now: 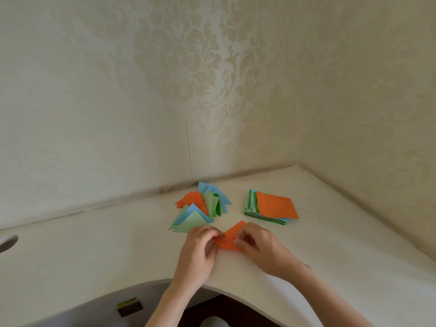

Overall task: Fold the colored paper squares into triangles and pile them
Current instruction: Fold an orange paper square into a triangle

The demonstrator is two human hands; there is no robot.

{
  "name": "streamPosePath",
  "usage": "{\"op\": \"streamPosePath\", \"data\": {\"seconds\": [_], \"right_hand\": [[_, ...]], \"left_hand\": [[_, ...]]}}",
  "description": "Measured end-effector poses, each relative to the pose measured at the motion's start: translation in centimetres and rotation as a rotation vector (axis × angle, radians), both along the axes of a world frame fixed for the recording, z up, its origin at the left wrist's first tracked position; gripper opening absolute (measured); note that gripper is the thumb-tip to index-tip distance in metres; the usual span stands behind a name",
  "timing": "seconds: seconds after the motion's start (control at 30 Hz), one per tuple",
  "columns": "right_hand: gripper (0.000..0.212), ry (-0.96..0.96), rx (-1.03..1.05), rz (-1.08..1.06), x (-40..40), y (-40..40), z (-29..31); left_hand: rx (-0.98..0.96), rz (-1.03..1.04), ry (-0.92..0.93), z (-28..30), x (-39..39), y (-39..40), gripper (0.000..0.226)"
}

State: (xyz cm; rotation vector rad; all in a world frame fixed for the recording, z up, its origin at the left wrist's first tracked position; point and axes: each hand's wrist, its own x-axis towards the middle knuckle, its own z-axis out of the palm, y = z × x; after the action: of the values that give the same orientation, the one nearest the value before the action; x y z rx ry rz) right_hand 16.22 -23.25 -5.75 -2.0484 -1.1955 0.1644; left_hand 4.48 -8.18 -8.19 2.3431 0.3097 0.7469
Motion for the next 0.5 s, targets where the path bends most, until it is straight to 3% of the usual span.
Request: {"op": "streamPosePath", "data": {"seconds": [0.13, 0.37, 0.5], "right_hand": [[0.016, -0.002, 0.044, -0.033, 0.6, -0.6, -0.3], [0.015, -0.191, 0.063, 0.048, 0.4, -1.6, -1.4], [0.018, -0.181, 0.136, -0.036, -0.1, -1.0, -2.2]], "left_hand": [[0.013, 0.010, 0.000, -0.5, 0.2, 0.0, 0.026], [0.076, -0.035, -0.004, -0.7, 0.5, -0.2, 0.018], [0.069, -0.001, -0.010, -0.8, 0.7, -0.4, 0.017]]}}
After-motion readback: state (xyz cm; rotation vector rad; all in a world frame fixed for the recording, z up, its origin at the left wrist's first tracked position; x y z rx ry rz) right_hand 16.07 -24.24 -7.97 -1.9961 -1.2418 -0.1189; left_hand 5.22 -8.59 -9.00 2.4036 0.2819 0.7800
